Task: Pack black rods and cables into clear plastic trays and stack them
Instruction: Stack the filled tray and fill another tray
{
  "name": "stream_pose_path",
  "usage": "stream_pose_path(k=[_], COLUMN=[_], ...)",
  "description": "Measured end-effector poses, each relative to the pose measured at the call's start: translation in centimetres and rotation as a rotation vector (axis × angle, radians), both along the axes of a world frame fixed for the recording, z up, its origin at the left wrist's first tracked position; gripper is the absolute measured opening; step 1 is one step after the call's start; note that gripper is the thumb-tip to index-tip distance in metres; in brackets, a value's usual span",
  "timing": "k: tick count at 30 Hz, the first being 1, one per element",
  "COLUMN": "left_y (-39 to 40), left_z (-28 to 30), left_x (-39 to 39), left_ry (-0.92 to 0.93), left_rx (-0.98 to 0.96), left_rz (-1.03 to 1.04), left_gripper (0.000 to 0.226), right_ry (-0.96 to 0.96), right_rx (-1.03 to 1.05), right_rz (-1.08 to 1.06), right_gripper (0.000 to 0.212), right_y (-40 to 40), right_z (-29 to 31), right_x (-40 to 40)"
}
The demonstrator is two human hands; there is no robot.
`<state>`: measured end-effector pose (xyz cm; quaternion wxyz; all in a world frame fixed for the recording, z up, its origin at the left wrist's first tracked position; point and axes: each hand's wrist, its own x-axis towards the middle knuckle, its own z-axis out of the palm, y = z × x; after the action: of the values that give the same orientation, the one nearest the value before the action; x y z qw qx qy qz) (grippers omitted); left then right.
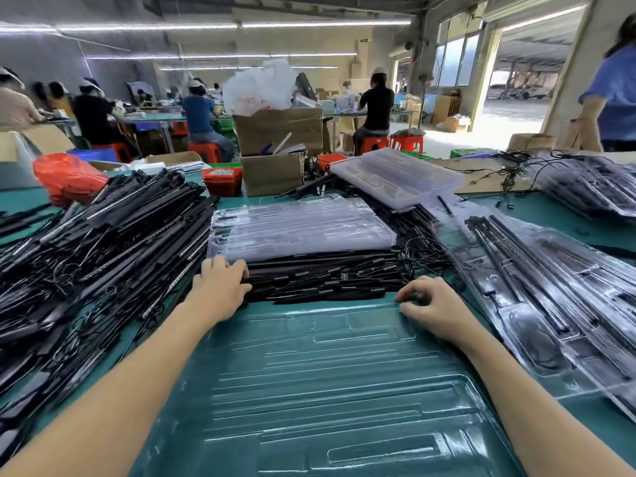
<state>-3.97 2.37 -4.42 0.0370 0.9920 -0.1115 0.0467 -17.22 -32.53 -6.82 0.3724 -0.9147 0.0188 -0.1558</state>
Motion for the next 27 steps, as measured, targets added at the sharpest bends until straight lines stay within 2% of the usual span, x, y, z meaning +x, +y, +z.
stream_pose_path(k=[4, 8, 10, 12, 17, 20, 23, 27], left_y=[0.4, 0.9, 0.9, 0.7, 0.8, 0.8, 0.7, 1.1], left_z=[0.1, 0.1, 0.1, 0.1, 0.1, 0.0, 0.1, -0.1], left_x=[-0.7, -1.2, -1.2, -1.2, -1.5, -1.4, -1.1, -1.6], left_ry=[-0.102, -0.097, -0.109, -0.122, -0.075, -0.027, -0.016, -0.079], left_rx=[-0.191, -0.172, -0.138, -0.068, -0.065, -0.15, -0.108, -0.304], left_rz=[-0.069, -0.087, -0.103, -0.1, -0.047, -0.019, -0.006, -0.092], left_gripper=[0.011, 0.011, 0.026, 0.031, 0.013, 0.021, 0.026, 0.014], right_ry=[0.002, 0.013, 0.018, 0.022, 0.004, -0.002, -0.009, 0.029], right_rx=[-0.013, -0.025, -0.033, -0.04, -0.072, -0.121, -0.197, -0.284], right_rz=[-0.011, -0.016, -0.016, -0.018, -0.018, -0.033, -0.108, -0.225], right_gripper=[0.012, 0.011, 0.011, 0.01, 0.011, 0.008, 0.018, 0.03], right_y=[0.2, 0.3, 0.3, 0.4, 0.4, 0.5, 0.6, 0.8], right_z=[0.1, 0.1, 0.1, 0.1, -0.1, -0.3, -0.7, -0.6], right_x=[-0.1, -0.1, -0.1, 0.0, 0.2, 0.4, 0.6, 0.4])
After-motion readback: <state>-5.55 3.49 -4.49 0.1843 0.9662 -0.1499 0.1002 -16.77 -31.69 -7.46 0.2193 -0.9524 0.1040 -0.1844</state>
